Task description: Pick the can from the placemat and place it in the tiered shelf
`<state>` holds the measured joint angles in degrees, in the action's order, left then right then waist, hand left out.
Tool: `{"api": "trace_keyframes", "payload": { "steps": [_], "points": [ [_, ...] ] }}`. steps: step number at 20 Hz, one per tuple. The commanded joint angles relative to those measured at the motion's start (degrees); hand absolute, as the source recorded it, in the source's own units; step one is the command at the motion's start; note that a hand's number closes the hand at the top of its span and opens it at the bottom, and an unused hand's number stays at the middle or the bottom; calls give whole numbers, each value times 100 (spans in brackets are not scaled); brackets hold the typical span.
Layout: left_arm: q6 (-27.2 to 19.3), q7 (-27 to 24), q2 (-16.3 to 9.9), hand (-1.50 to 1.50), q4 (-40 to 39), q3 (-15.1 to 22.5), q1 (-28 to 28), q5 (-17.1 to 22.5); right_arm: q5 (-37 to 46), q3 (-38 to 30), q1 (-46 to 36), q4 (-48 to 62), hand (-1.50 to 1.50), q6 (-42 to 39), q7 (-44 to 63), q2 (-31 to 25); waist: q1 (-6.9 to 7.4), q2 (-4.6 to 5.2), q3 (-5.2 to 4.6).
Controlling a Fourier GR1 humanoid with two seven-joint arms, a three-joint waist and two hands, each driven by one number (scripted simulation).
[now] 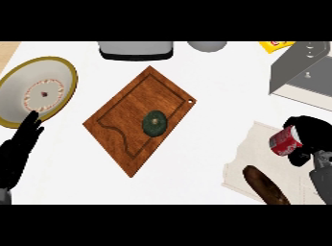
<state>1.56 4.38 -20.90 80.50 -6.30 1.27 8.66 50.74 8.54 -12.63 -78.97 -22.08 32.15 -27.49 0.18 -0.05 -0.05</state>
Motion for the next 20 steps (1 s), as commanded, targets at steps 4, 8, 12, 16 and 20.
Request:
{"api": "trace_keyframes", "payload": {
  "steps": [4, 8, 12, 16, 20],
  "points": [
    [89, -135, 200, 0, -423, -109, -314, -252, 553, 131, 57, 319, 150, 176, -393, 281, -13, 7, 5],
    [171, 252, 216, 0, 487, -174, 171, -177, 808, -51, 85, 48, 150, 181, -555, 89, 1, -1, 6],
    [296, -150, 186, 0, -252, -368, -87, -232, 946, -100, 73, -431, 150, 353, -611, 138, -22, 0, 4],
    [62, 257, 359, 0, 121, -190, -213, -276, 552, -350, 399, -592, 150, 1208, -1830, -128, -46, -8, 13],
    [285, 69, 147, 0, -55, -381, -21, -196, -19, -751, 771, -629, 150, 2022, -3211, -311, -57, -5, 14]
  ]
}}
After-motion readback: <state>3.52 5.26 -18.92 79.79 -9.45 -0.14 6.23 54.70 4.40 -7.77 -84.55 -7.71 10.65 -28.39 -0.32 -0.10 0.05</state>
